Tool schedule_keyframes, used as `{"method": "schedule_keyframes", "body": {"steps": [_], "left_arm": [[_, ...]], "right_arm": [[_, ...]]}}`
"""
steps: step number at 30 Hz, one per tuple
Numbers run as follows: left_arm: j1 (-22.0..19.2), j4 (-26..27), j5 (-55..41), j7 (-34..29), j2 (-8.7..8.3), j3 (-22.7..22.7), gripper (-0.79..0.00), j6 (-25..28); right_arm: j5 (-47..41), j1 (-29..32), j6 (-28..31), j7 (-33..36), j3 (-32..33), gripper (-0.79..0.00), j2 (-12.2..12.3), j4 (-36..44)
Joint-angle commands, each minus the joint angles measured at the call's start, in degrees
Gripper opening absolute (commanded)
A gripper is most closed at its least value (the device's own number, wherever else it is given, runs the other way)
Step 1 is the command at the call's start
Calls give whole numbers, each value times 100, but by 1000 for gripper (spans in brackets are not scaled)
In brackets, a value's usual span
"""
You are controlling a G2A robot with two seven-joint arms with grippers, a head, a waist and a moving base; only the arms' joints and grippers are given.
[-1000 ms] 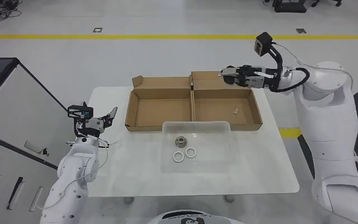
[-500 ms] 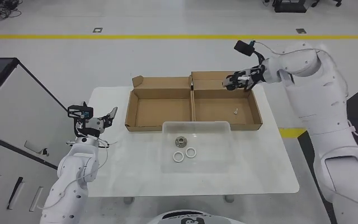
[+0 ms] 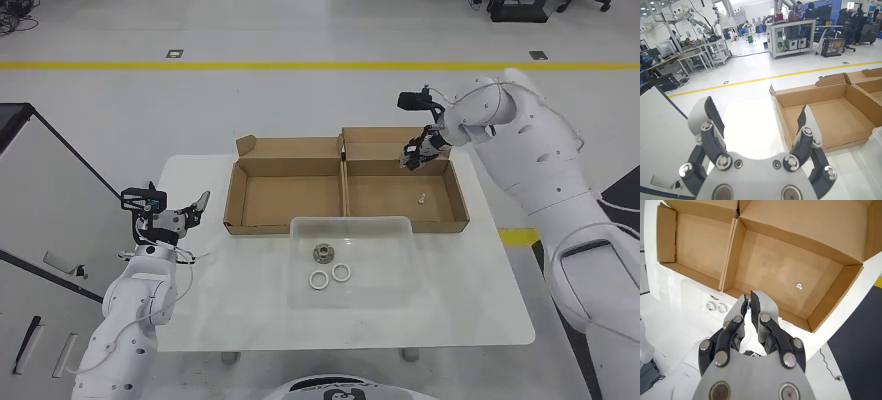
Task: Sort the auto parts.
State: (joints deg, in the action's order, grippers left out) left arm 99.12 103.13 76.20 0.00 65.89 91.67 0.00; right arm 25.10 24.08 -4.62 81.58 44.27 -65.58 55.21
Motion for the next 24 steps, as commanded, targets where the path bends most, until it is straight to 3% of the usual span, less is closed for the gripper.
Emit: {"method": "schedule_keyframes", "body": {"steps": [1, 11, 24], "left_arm": [[0, 0, 0, 0, 0, 0, 0, 0], [0, 0, 0, 0, 0, 0, 0, 0], [0, 0, 0, 0, 0, 0, 0, 0]], "right_arm": [[69, -119, -34, -55, -187, -785, -97, -250], [191, -412, -76, -409, -988, -785, -660, -1246], [-51, -504, 34, -803, -1436, -785, -1297, -2311]]}}
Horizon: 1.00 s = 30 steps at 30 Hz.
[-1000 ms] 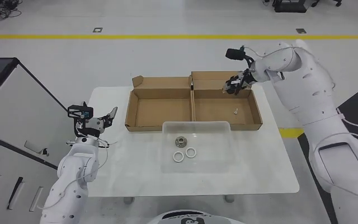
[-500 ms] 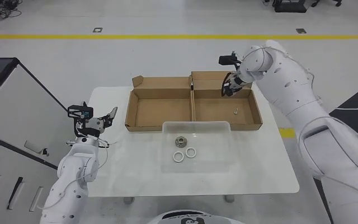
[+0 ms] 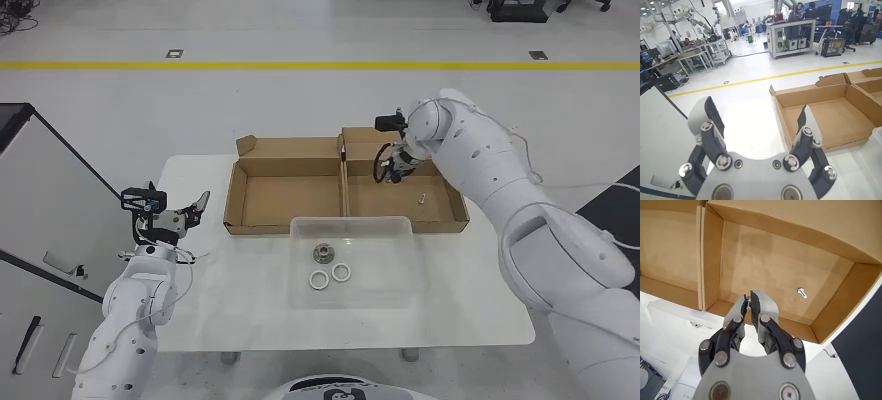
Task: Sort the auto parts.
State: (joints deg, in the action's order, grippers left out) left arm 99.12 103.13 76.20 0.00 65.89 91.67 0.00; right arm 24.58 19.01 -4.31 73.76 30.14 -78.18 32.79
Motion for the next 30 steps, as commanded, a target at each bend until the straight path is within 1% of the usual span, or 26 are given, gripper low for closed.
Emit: {"method": "schedule_keyframes", "body": {"steps": [1, 13, 23, 30], "left_arm": [[0, 0, 0, 0, 0, 0, 0, 0], [0, 0, 0, 0, 0, 0, 0, 0], [0, 0, 0, 0, 0, 0, 0, 0], [0, 0, 0, 0, 0, 0, 0, 0]], "right_arm": [[1, 8, -2, -37, -48, -785, -76, -134], [140, 121, -79, -370, -259, -785, -449, -787], [325, 200, -71, -588, -327, -785, -634, -1406], [441, 233, -51, -737, -341, -785, -735, -1664]]}}
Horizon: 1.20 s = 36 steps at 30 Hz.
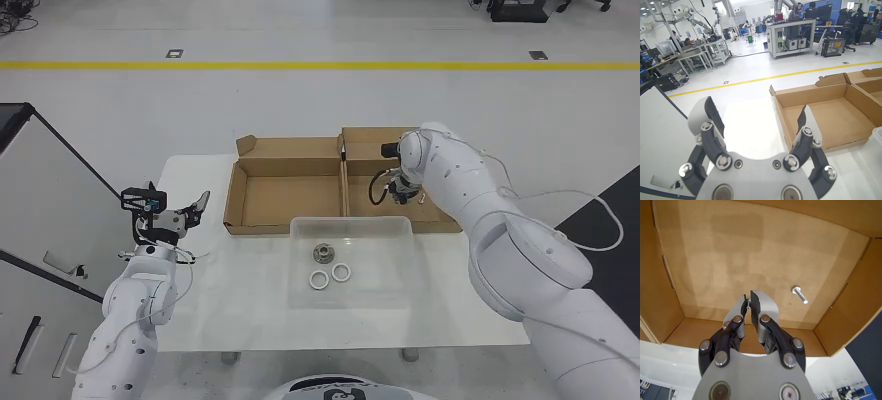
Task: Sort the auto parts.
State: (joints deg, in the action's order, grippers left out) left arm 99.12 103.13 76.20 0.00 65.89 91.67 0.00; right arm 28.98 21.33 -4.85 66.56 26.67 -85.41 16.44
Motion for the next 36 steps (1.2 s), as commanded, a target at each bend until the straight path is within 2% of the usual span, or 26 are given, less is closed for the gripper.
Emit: {"method": "schedule_keyframes", "body": {"steps": [1, 24, 28, 36], "left_arm": [[0, 0, 0, 0, 0, 0, 0, 0], [0, 0, 0, 0, 0, 0, 0, 0], [0, 0, 0, 0, 0, 0, 0, 0], [0, 0, 0, 0, 0, 0, 0, 0]], "right_arm": [[6, 1, 6, -37, 11, -785, -24, -59], [77, 83, 135, -261, 148, -785, -195, -526], [83, 87, 145, -288, 178, -640, -210, -558], [126, 82, 150, -350, 228, -545, -228, -611]]}}
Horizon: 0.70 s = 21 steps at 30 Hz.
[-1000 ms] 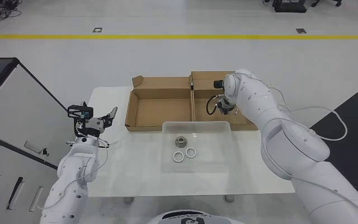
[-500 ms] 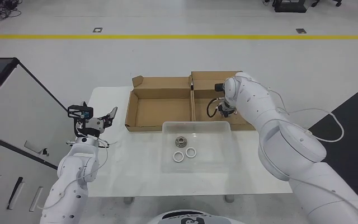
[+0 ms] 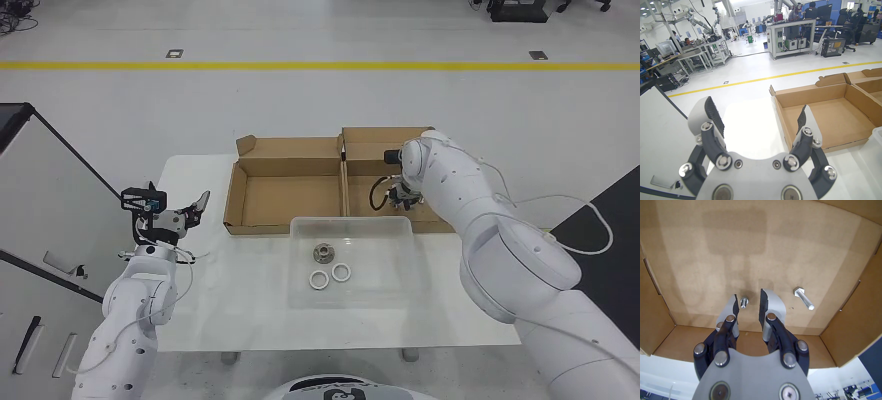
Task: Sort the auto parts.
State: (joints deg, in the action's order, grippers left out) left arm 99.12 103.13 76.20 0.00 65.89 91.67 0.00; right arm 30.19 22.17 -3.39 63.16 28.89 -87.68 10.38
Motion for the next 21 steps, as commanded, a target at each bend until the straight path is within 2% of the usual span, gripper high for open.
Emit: {"method": "schedule_keyframes", "body": {"steps": [1, 7, 11, 12, 14, 21], "left_arm": [[0, 0, 0, 0, 0, 0, 0, 0], [0, 0, 0, 0, 0, 0, 0, 0], [0, 0, 0, 0, 0, 0, 0, 0], [0, 0, 0, 0, 0, 0, 0, 0], [0, 0, 0, 0, 0, 0, 0, 0], [0, 0, 0, 0, 0, 0, 0, 0]], "right_arm": [[0, -3, 12, -35, 18, -526, -2, -6], [-84, -39, 78, -263, 122, -486, 14, -32], [-213, -117, 169, -421, 234, -403, 43, -47], [-239, -143, 196, -463, 261, -336, 54, -53], [-293, -189, 243, -563, 316, -12, 78, -62], [-585, -314, 429, -740, 551, 0, 173, 4]]}}
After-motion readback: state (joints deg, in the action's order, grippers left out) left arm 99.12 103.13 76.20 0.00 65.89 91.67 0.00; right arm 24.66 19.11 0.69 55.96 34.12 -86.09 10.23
